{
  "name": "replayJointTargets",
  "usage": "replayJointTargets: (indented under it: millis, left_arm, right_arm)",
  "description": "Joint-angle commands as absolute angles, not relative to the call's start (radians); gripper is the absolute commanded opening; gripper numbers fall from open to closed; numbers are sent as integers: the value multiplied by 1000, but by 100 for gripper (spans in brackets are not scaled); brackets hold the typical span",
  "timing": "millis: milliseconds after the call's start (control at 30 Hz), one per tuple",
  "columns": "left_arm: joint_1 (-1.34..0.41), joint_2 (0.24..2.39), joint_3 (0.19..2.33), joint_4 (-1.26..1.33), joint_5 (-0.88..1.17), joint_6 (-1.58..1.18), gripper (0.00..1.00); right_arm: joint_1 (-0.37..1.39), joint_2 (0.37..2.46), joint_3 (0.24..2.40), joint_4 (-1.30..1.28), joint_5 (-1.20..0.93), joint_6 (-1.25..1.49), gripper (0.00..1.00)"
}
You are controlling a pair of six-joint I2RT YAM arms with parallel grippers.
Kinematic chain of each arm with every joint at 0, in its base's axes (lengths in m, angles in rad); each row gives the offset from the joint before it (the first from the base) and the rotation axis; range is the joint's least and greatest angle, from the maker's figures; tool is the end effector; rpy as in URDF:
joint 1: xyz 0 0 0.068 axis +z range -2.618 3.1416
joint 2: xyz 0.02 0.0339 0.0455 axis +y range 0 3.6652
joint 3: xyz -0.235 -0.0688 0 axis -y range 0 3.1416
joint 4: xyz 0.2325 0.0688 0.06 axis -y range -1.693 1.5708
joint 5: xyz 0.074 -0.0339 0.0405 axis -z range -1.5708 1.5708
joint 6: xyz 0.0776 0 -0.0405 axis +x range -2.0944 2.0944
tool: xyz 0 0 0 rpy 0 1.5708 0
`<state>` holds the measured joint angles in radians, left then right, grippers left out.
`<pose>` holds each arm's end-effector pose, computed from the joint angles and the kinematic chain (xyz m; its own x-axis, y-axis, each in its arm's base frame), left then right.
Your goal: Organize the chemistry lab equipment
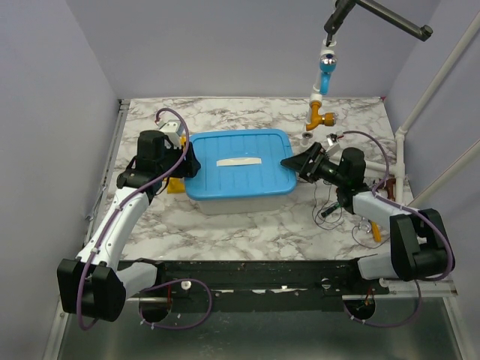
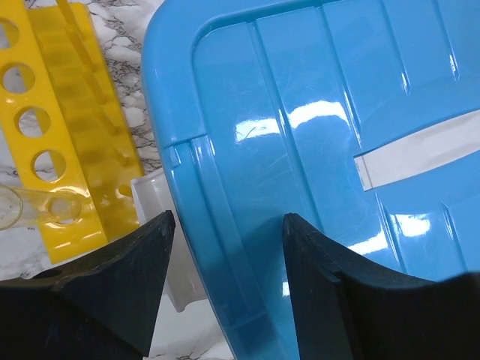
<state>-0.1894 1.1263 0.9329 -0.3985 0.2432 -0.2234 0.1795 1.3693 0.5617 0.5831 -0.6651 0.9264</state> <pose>0.2740 -0.0716 0.2566 -0.6183 -0.1004 -0.7795 0.2482 0.9161 -0.3149 0.2952 0.1022 0.1871 -0.7172 0.5092 -0.4758 -0.2649 0.4323 0.8619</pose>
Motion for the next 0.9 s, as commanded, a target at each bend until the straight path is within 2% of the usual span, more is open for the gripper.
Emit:
replayJointTargets:
  millis: [0, 100, 233, 433, 733, 867]
  left_arm:
    - [-201, 1147, 948, -432, 241, -204, 60]
    - [-206, 1152, 949, -433, 245, -203, 60]
    - [-209, 1150, 948, -434, 243, -200, 59]
    - [-213, 1150, 949, -433, 242, -198, 59]
    - [-222, 1155, 951, -434, 242, -196, 59]
    - [-227, 1155, 951, -433, 241, -195, 58]
  right_arm:
    - [182, 1435, 552, 736, -758, 971, 96]
    - [185, 1484, 566, 787, -784, 995, 90]
    - [196, 1504, 586, 791, -778, 992, 70]
    - [215, 1446, 609, 624, -694, 894, 52]
    - [256, 1372, 632, 401, -520, 754, 38]
    - [277, 1350, 635, 357, -461, 723, 35]
